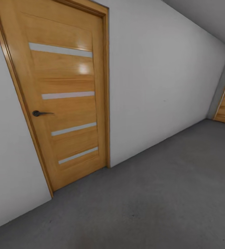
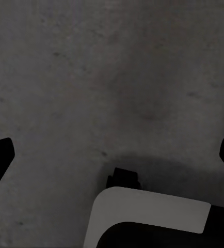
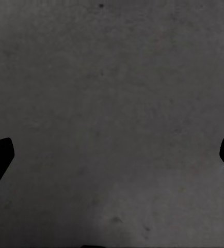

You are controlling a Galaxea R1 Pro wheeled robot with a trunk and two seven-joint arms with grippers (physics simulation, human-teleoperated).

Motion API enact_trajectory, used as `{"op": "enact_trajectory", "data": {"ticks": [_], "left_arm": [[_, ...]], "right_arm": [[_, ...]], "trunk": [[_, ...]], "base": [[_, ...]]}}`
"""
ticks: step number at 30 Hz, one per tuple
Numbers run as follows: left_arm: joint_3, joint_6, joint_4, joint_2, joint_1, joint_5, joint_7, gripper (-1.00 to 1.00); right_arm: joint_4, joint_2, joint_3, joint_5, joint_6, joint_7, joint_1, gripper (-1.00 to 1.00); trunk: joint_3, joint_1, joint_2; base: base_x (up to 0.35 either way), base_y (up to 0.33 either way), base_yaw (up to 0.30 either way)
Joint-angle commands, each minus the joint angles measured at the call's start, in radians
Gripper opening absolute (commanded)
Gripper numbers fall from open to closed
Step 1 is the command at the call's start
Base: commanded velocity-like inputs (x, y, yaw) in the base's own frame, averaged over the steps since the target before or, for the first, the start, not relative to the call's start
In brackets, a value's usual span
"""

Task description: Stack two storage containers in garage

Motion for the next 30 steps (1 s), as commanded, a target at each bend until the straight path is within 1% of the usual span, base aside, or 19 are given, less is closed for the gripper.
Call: {"op": "enact_trajectory", "data": {"ticks": [1, 18, 22, 30], "left_arm": [[-0.001, -0.001, -0.002, 0.000, 0.000, 0.008, 0.003, 1.00], [-0.001, -0.001, -0.002, 0.000, 0.000, 0.007, 0.003, 1.00], [-0.001, -0.001, -0.002, 0.000, 0.000, 0.007, 0.003, 1.00], [-0.001, -0.001, -0.002, 0.000, 0.000, 0.007, 0.003, 1.00]], "right_arm": [[0.001, 0.000, 0.001, 0.010, -0.002, 0.000, -0.001, 1.00], [0.001, 0.000, 0.000, 0.010, -0.003, 0.000, -0.001, 1.00], [0.001, 0.000, 0.000, 0.010, -0.003, 0.000, -0.001, 1.00], [0.001, 0.000, 0.001, 0.010, -0.003, 0.000, -0.001, 1.00]], "trunk": [[-0.001, 0.001, 0.000], [-0.001, 0.001, 0.000], [-0.001, 0.001, 0.000], [-0.001, 0.001, 0.000]], "base": [[0.314, -0.135, 0.280], [0.313, -0.148, 0.285], [0.313, -0.170, 0.121], [0.313, -0.176, 0.011]]}}
